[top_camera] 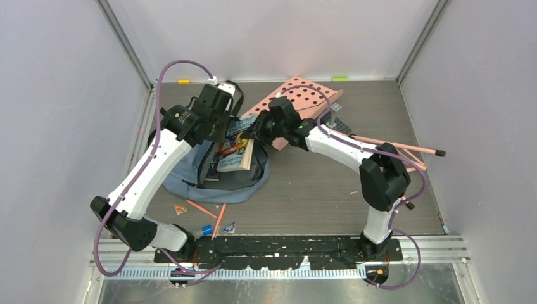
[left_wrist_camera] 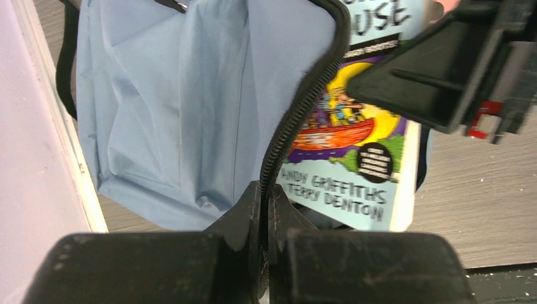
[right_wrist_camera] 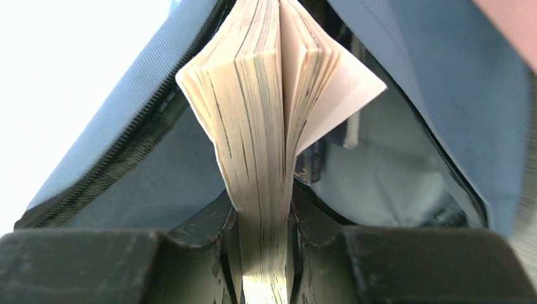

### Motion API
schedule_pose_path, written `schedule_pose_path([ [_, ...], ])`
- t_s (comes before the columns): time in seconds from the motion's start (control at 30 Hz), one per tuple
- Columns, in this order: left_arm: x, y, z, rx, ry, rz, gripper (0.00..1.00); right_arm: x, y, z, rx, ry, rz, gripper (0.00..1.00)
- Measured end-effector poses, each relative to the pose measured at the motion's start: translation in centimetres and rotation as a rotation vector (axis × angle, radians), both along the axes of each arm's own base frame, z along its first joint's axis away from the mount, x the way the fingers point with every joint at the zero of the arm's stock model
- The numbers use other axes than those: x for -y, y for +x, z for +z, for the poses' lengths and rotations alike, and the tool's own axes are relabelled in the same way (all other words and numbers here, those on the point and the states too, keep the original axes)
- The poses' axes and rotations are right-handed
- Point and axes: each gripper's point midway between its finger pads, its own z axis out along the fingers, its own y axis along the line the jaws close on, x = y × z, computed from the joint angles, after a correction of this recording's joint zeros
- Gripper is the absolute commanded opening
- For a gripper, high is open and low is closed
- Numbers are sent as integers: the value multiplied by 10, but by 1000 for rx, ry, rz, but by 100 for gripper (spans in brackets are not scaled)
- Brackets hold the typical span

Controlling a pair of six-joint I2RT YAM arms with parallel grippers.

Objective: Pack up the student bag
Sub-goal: Place the book in the student bag.

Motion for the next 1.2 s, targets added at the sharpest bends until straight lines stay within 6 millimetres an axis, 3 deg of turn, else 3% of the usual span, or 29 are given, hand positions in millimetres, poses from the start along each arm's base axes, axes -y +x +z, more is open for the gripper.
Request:
schedule_pose_path([
  [0.17,5,-2,-1,-15,-29,-17,0,-34,3,-2,11,74,35,1],
  [0.47,8,-6,2,-15,-68,-15,0,-82,11,-60,-34,81,58,1],
  [0.57,7,-7,4,-11,-73,-11,0,-89,10,-66,-43,62,54,1],
  [0.77,8,-8,5,-10,-89,-12,0,-111,10,-58,-3,-6,60,21],
  [0.93,9,-8,5,-3,-119,0,0,-137,11,-68,31,-45,113,55],
  [1.07,7,-7,3,-6,-123,12,0,-124,6,-91,29,-137,124,66],
  [1.2,7,-7,0,-11,-130,14,0,-111,2,-93,45,-170,130,69],
])
